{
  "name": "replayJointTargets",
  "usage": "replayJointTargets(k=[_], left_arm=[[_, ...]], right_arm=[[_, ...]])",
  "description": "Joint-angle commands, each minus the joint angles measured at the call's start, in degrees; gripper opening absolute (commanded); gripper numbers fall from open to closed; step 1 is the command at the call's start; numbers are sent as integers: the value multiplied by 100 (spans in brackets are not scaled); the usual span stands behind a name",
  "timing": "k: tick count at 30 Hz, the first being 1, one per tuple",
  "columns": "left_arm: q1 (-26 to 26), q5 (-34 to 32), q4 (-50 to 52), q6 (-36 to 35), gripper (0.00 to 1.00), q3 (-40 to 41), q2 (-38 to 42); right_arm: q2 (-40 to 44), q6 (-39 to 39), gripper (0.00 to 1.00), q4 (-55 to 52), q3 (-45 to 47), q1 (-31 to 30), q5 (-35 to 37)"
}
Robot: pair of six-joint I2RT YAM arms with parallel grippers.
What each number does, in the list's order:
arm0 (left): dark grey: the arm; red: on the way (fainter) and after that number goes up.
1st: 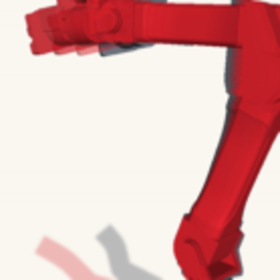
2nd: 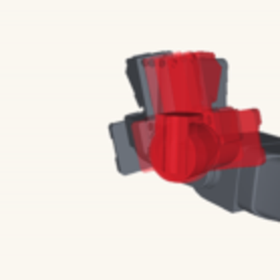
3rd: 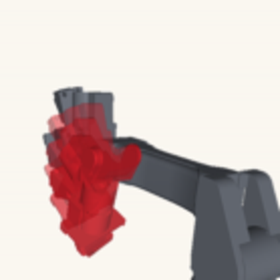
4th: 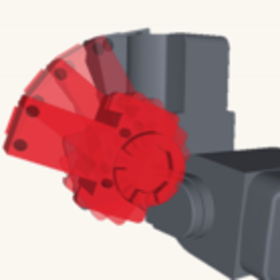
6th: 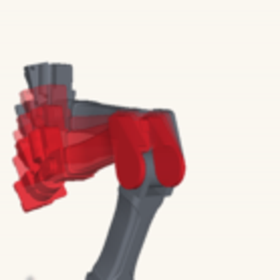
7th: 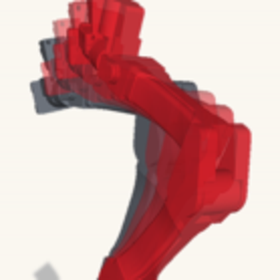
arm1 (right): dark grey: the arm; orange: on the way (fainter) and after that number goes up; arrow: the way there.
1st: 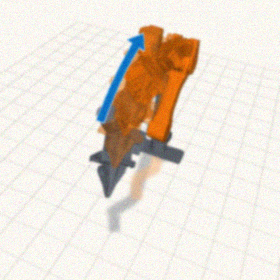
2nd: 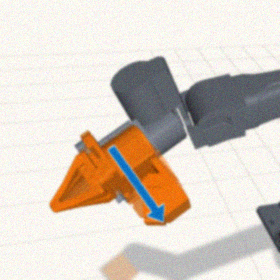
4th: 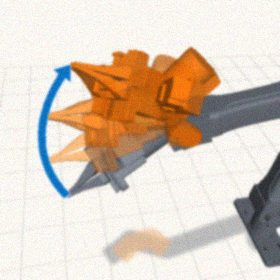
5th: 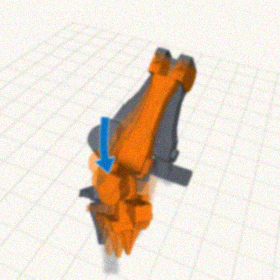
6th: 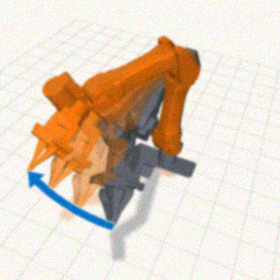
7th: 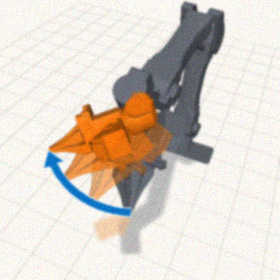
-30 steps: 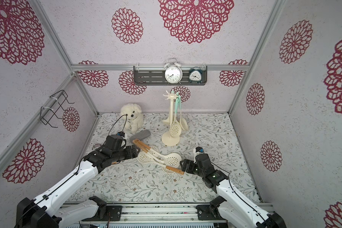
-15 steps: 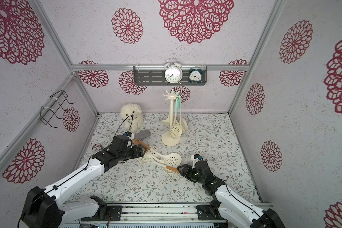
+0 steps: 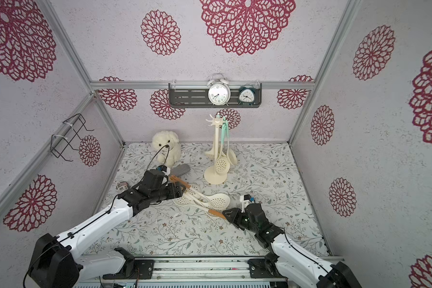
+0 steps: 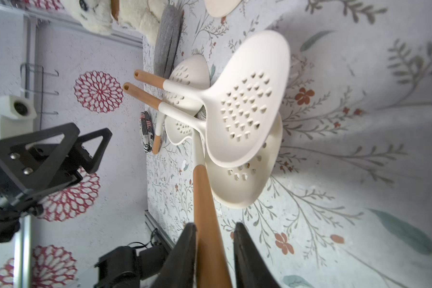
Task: Hang the skimmer on the kitchen utensil rack
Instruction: Pick up the skimmer from the center of the board.
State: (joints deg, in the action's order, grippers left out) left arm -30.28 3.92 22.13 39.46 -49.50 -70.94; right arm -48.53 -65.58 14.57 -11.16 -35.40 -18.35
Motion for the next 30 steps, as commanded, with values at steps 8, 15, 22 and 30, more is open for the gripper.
replayJointTargets(k=[8,15,22,30], left_arm=[[-25,-87,178,-291,82,-225,193],[-31,1081,186,-1087,82,-479,355],[-30,1811,197,-1877,85,-709,410],[-48,3070,107,-2251,86,-1096,84]], right_arm=[[612,208,0,-632,-210,-39,327],[268,2395,0,-2337,-1738,177,-90],[-552,4750,0,-4357,-3657,239,-655],[-1008,5756,0,-5531,-5130,272,-625]])
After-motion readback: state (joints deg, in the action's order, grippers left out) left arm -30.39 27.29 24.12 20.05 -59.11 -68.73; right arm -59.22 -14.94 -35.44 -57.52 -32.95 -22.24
